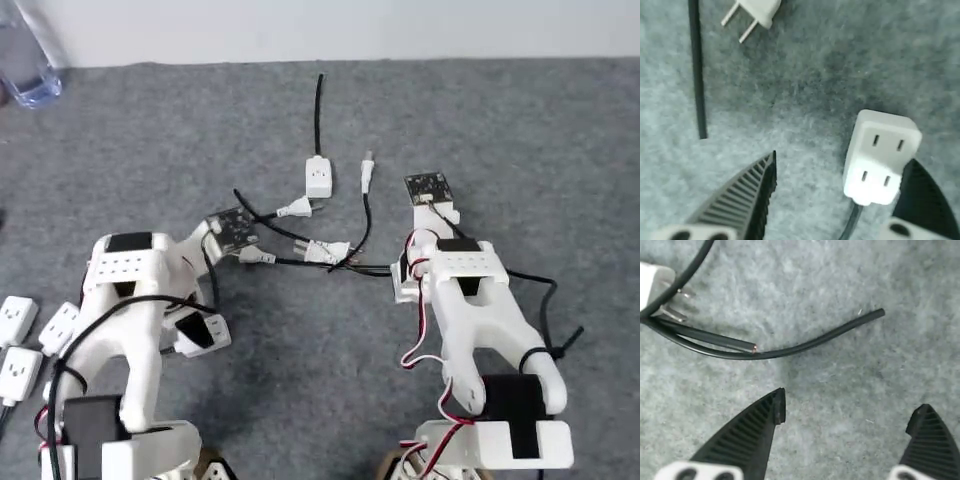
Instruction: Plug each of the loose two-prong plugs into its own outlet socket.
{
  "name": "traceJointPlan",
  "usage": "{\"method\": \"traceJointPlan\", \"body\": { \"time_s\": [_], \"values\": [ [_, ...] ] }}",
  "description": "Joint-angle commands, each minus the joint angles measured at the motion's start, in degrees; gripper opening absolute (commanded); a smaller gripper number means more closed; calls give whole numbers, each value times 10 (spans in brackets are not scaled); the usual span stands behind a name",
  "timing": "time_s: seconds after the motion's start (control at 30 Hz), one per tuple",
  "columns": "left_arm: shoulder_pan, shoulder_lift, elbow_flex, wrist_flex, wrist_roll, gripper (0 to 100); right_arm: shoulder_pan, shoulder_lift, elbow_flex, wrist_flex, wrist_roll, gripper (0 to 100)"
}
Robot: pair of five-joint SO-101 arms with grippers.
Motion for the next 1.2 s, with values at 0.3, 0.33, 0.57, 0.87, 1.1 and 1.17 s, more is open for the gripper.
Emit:
{"method": "traceJointPlan", "body": {
  "time_s": [0.3,0.33,0.57,0.87,1.1,1.17],
  "values": [
    [-4,38,1,-32,-3,368,1,-2,-15,-9,0,379],
    [-4,40,0,-34,-3,367,1,-2,-15,-9,0,379],
    [-9,41,0,-63,-2,116,1,-2,-15,-9,0,379],
    [-59,35,-43,-33,-4,12,1,-1,-15,-9,0,379],
    [-192,35,-154,123,-118,12,1,0,-15,-9,0,379],
    [-236,35,-183,149,-131,12,1,0,-15,-9,0,379]
  ]
}}
